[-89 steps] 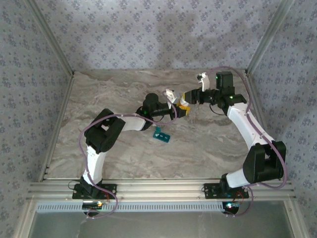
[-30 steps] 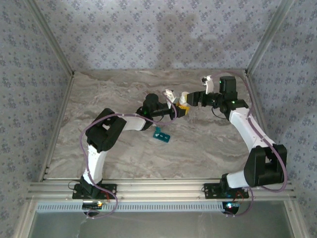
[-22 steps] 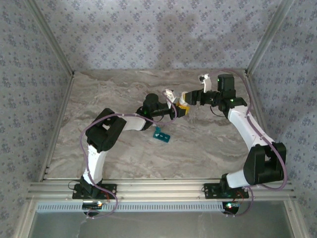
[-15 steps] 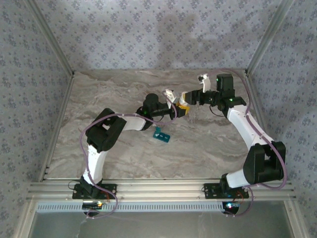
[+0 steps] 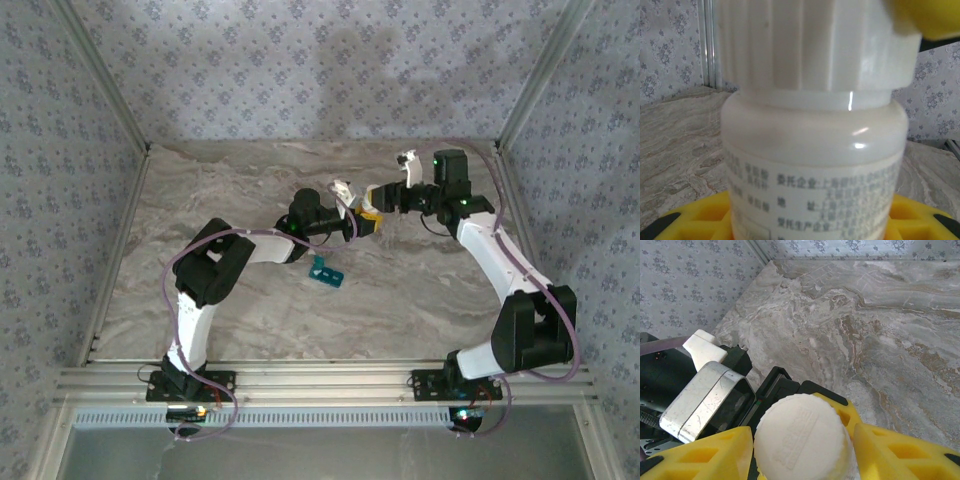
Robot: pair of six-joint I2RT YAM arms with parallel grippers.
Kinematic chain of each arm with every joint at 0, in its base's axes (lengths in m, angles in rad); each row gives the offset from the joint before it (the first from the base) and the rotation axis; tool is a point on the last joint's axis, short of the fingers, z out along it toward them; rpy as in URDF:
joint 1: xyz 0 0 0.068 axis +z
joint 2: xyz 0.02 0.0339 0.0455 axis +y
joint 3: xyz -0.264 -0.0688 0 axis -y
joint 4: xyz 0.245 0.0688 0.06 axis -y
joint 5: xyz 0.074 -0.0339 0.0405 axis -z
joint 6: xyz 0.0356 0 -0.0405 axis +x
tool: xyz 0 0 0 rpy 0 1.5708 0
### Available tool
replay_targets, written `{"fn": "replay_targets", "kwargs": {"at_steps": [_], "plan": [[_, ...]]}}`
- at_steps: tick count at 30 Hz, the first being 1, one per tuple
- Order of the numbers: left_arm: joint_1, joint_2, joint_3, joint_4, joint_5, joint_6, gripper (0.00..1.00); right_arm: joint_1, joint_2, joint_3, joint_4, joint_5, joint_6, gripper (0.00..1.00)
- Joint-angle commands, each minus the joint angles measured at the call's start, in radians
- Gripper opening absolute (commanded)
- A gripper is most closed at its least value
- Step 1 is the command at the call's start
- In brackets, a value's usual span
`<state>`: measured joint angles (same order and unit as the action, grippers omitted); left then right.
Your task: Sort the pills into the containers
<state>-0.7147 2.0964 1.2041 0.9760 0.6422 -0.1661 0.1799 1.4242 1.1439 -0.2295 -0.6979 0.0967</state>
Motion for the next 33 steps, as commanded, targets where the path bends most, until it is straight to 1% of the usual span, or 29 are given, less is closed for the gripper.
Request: {"fn": "replay_targets", "kwargs": {"at_steps": [1, 10, 21, 33], "plan": [[-0.003, -0.026, 0.038, 0.036, 0.024, -0.006, 0.0, 0.007, -0.04, -0.013, -0.019, 0.014, 0.01, 0.57], [-0.002, -0.026, 0.038, 0.035, 0.024, -0.006, 0.0, 0.007, -0.096, -0.038, -0.019, 0.022, 0.027, 0.57], [-0.004, -0.023, 0.041, 0.03, 0.023, -0.009, 0.0, 0.008, -0.114, -0.043, -0.028, -0.042, 0.049, 0.57], [-0.004, -0.022, 0.045, 0.028, 0.022, -0.01, 0.0, 0.01, -0.139, -0.058, 0.002, -0.101, 0.098, 0.57]]}}
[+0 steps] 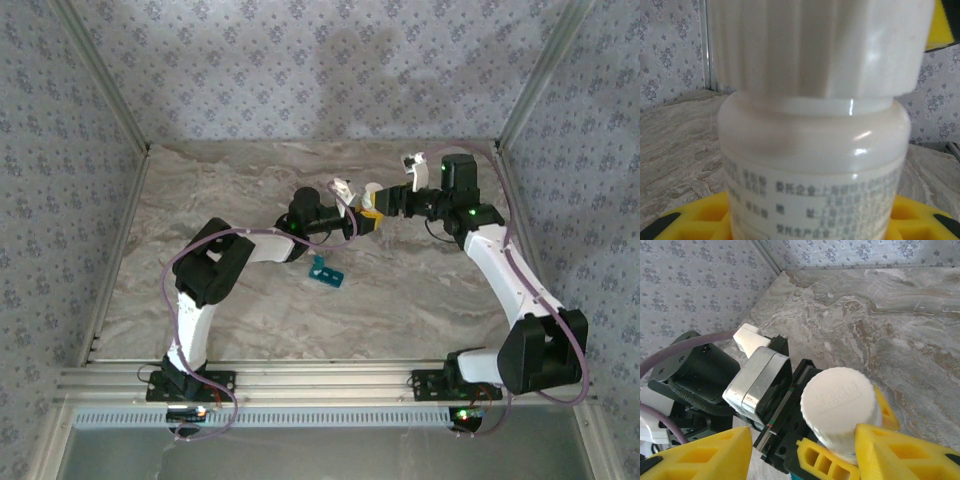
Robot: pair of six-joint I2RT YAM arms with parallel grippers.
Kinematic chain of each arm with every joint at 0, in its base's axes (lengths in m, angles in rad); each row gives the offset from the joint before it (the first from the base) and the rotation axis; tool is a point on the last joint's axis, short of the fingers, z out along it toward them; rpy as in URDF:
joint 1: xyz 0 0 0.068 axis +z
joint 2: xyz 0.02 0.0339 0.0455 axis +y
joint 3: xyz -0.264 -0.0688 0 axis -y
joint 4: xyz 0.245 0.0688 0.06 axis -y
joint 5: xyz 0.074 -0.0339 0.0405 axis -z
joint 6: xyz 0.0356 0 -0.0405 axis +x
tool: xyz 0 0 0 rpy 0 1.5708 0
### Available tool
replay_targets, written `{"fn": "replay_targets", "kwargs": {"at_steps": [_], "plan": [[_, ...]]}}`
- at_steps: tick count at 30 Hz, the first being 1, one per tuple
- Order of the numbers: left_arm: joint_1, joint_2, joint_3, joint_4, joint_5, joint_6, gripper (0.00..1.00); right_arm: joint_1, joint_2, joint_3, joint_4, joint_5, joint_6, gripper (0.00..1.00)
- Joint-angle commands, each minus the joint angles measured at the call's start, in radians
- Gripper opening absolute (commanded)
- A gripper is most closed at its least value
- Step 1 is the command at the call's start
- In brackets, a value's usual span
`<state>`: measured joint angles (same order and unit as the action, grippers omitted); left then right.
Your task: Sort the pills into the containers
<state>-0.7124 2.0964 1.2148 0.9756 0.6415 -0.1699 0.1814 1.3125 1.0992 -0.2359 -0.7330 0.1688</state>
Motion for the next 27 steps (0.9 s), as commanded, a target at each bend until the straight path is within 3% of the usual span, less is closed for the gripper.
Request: {"fn": "replay_targets", "kwargs": {"at_steps": [1, 10, 17, 20, 27], "plan": [[-0.005, -0.022, 0.034, 0.03, 0.022, -0.008, 0.0, 0.01, -0.032, -0.016, 0.006, -0.066, 0.026, 0.57], [-0.006, -0.019, 0.036, 0.029, 0.023, -0.009, 0.0, -0.004, -0.072, -0.027, -0.005, -0.062, 0.028, 0.57], [-0.005, -0.021, 0.035, 0.029, 0.023, -0.01, 0.0, -0.055, -0.079, -0.026, 0.021, 0.015, 0.052, 0.59], [-0.005, -0.019, 0.037, 0.029, 0.024, -0.01, 0.0, -0.068, -0.056, -0.008, 0.01, 0.069, 0.044, 0.64], [-0.005, -0.02, 0.037, 0.028, 0.024, -0.01, 0.0, -0.058, 0.022, 0.039, 0.031, 0.061, 0.04, 0.64]]}}
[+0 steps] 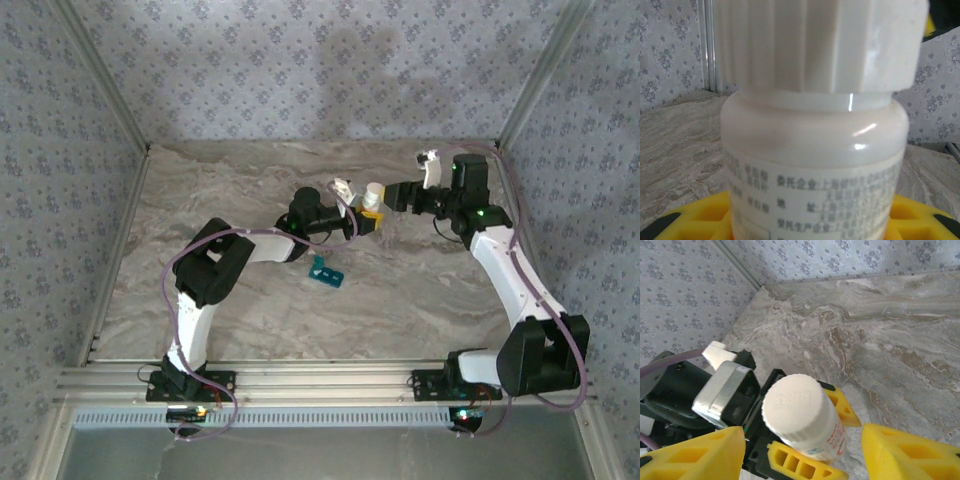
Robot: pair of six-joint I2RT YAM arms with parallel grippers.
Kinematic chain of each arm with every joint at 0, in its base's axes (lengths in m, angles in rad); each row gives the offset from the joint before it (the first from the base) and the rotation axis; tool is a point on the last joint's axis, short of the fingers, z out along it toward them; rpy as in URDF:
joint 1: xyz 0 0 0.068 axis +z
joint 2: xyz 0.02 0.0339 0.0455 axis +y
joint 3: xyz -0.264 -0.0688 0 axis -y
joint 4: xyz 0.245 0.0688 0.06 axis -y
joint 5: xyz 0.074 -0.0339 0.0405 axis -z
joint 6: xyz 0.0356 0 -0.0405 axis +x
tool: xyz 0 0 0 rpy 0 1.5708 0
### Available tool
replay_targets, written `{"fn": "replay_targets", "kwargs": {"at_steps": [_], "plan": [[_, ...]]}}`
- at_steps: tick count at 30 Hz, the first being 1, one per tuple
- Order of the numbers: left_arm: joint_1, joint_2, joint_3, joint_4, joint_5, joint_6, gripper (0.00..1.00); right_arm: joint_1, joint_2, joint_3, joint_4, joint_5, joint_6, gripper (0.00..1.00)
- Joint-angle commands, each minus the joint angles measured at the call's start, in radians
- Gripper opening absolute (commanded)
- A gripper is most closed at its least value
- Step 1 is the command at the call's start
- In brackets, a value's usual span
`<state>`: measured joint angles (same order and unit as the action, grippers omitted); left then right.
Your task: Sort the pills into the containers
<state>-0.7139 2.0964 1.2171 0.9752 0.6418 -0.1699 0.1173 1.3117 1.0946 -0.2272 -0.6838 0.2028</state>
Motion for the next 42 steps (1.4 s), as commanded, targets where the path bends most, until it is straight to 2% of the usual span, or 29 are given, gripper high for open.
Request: {"fn": "replay_targets", "kwargs": {"at_steps": [1, 18, 42], "plan": [[-0.004, -0.02, 0.035, 0.027, 0.022, -0.008, 0.0, 0.01, 0.032, 0.051, 0.023, 0.013, 0.006, 0.65], [-0.003, -0.021, 0.036, 0.023, 0.024, -0.007, 0.0, 0.062, 0.095, 0.09, 0.017, 0.01, -0.005, 0.61], [-0.003, -0.015, 0.044, 0.017, 0.021, -0.01, 0.0, 0.133, -0.009, 0.03, -0.014, 0.017, 0.016, 0.57]]}}
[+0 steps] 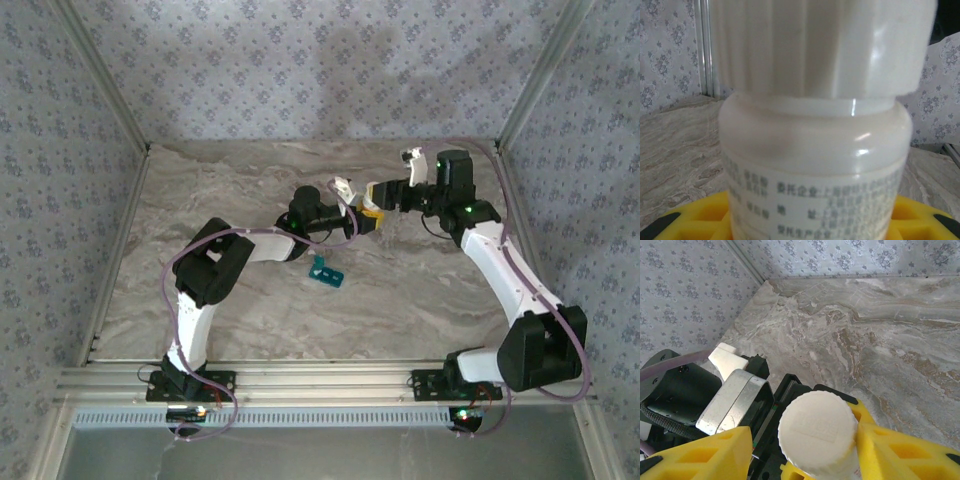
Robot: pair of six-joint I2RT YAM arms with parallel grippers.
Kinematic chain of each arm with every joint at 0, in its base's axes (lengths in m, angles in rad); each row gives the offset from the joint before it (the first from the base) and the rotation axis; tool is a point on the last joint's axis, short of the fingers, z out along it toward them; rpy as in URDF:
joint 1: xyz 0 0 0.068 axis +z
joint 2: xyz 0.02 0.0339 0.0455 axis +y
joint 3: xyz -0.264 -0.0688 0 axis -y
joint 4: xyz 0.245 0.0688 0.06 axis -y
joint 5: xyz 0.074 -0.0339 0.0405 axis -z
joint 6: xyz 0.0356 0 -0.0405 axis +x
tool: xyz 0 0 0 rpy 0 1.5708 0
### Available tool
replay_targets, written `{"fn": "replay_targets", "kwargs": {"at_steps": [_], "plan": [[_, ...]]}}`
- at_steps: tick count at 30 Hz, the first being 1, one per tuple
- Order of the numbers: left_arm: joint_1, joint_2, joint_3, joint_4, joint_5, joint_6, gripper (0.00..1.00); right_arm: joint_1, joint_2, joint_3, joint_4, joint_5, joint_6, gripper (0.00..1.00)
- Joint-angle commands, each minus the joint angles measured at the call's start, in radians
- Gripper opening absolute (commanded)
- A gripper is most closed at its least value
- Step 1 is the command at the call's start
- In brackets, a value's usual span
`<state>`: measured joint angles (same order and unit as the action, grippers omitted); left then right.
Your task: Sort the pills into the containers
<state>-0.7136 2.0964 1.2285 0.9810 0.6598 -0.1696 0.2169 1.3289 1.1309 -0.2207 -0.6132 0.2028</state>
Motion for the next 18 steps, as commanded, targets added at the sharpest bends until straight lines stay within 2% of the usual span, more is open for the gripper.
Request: {"fn": "replay_targets", "kwargs": {"at_steps": [1, 18], "plan": [[-0.003, -0.015, 0.032, 0.012, 0.004, -0.01, 0.0, 0.039, -0.03, -0.01, -0.022, -0.053, 0.016, 0.57], [-0.004, -0.01, 0.034, 0.016, 0.002, -0.013, 0.0, 0.067, -0.075, -0.022, -0.093, -0.05, -0.012, 0.56]]}}
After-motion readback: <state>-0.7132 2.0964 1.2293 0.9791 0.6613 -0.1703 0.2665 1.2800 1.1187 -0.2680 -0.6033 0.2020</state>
